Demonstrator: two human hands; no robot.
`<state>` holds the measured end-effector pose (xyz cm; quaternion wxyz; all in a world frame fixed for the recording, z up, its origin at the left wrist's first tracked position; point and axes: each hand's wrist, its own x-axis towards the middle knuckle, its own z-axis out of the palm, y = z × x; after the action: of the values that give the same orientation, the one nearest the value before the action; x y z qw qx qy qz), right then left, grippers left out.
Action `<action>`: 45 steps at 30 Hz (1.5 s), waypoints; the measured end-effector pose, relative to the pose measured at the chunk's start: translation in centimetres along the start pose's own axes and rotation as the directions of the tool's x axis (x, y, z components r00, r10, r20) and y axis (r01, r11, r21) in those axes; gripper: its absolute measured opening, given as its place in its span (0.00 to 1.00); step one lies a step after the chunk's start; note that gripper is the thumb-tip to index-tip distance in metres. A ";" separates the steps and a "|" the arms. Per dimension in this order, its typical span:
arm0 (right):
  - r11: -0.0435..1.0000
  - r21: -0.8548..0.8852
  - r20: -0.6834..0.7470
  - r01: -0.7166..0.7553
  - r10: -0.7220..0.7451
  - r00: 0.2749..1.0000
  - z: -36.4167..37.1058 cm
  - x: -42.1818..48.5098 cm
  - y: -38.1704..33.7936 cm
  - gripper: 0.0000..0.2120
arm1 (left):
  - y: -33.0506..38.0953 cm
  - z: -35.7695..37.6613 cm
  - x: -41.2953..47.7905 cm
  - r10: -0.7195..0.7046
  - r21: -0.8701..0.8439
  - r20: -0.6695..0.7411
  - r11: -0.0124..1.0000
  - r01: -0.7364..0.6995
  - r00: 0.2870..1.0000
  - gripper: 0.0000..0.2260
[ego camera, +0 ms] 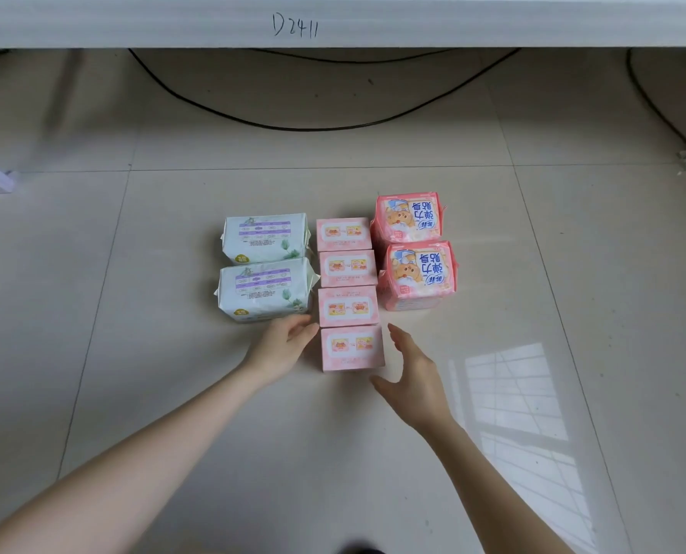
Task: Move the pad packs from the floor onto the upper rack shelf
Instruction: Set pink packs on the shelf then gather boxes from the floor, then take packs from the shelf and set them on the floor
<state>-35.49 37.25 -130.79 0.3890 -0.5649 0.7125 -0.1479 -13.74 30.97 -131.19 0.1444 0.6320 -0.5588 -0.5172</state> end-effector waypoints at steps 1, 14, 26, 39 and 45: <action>0.998 -0.066 0.010 0.003 -0.002 1.000 -0.5 -0.6 -0.2 0.37 | 0.1 -0.4 -0.9 0.006 0.124 -0.008 0.992 -0.005 1.000 0.09; 0.810 -0.582 0.153 0.076 0.017 0.988 -11.0 -8.7 -10.9 0.31 | 9.9 -7.1 -13.9 -0.039 0.892 0.195 0.423 -0.161 0.980 0.25; 0.723 -0.673 0.167 0.157 -0.059 0.984 -28.5 -15.3 -28.6 0.31 | 30.4 -17.7 -25.2 -0.012 0.930 0.089 0.359 -0.079 0.996 0.26; 0.667 -0.716 0.041 0.205 -0.253 0.967 -46.8 -20.1 -47.5 0.32 | 51.6 -29.2 -33.6 0.153 0.915 -0.111 0.402 0.041 0.982 0.25; 0.673 -0.713 -0.096 0.195 -0.370 0.924 -53.5 -22.7 -55.3 0.30 | 60.1 -35.1 -37.0 0.294 0.924 -0.175 0.379 0.054 0.940 0.27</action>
<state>-34.60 28.31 -51.02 0.0359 -0.7512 0.6591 0.0050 -12.73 28.68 -52.45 -0.1051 0.6353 -0.7651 -0.0029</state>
